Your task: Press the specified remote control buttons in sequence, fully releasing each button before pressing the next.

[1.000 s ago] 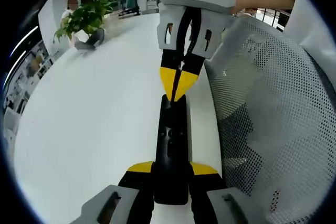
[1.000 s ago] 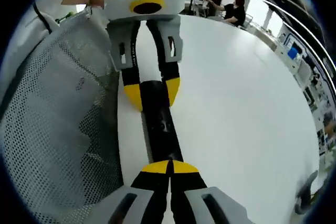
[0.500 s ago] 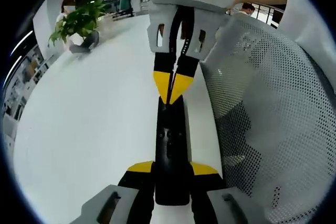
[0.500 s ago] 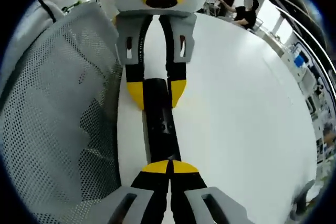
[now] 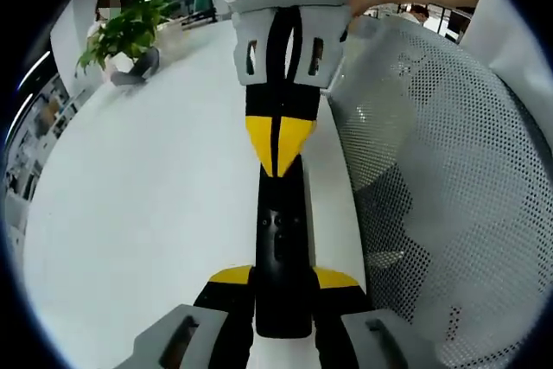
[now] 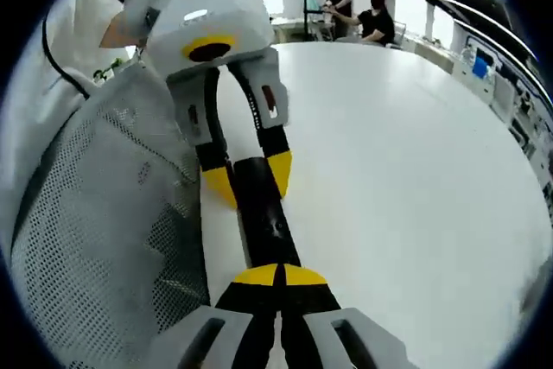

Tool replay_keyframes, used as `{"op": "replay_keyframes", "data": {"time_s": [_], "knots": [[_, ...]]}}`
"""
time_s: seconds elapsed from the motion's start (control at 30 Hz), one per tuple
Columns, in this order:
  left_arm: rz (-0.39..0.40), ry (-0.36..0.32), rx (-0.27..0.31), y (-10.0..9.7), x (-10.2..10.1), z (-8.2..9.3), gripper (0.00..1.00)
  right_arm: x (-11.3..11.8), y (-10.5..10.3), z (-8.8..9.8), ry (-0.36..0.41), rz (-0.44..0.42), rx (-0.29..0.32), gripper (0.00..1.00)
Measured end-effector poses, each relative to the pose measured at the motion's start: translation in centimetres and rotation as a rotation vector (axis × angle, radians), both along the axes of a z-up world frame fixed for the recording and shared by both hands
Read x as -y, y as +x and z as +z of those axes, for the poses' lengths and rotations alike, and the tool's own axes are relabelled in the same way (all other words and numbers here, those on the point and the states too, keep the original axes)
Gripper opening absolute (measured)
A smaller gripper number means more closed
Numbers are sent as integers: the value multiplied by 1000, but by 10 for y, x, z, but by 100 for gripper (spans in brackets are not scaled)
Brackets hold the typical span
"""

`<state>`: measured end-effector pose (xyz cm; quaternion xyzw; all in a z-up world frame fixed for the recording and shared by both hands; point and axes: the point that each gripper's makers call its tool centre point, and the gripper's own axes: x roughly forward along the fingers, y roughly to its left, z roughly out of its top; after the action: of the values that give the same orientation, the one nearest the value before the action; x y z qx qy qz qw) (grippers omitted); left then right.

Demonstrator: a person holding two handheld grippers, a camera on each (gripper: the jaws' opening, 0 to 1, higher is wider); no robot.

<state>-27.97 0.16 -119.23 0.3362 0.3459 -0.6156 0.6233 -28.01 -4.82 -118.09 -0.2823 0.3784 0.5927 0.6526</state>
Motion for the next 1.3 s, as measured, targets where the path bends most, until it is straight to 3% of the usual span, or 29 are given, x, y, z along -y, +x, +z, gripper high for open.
{"op": "replay_keyframes", "data": {"time_s": [0.23, 0.37, 0.5, 0.8, 0.9, 1.0, 1.1, 1.17, 1.2, 1.3], "knots": [[3, -2, -1, 0, 1, 0, 25, 2, 2, -2, -132, 153, 126, 0], [3, -4, -2, 0, 1, 0, 25, 1, 1, -3, -155, 169, 149, 0], [3, -17, -2, 0, 1, 0, 25, 1, 3, -2, -123, 99, 120, 0], [9, -23, -2, 0, 1, 0, 24, 2, 3, 2, 68, -45, 25, 0], [15, -24, -2, 0, 1, 1, 24, 5, 3, 2, 57, -23, 53, 9], [15, -26, -1, -1, 1, 1, 24, 3, 3, 5, 63, 16, 75, 6], [17, -32, -3, -1, 1, 1, 24, -3, 1, 7, 79, 41, 47, 7], [25, -32, -2, -1, 1, 1, 24, -1, 1, 0, 26, 105, 78, 7], [26, -31, -2, -1, 1, 1, 24, -1, -2, -3, 12, 133, 65, 7], [34, -33, -3, -1, 1, 1, 24, -2, 0, 1, 28, 147, 73, 6]]}}
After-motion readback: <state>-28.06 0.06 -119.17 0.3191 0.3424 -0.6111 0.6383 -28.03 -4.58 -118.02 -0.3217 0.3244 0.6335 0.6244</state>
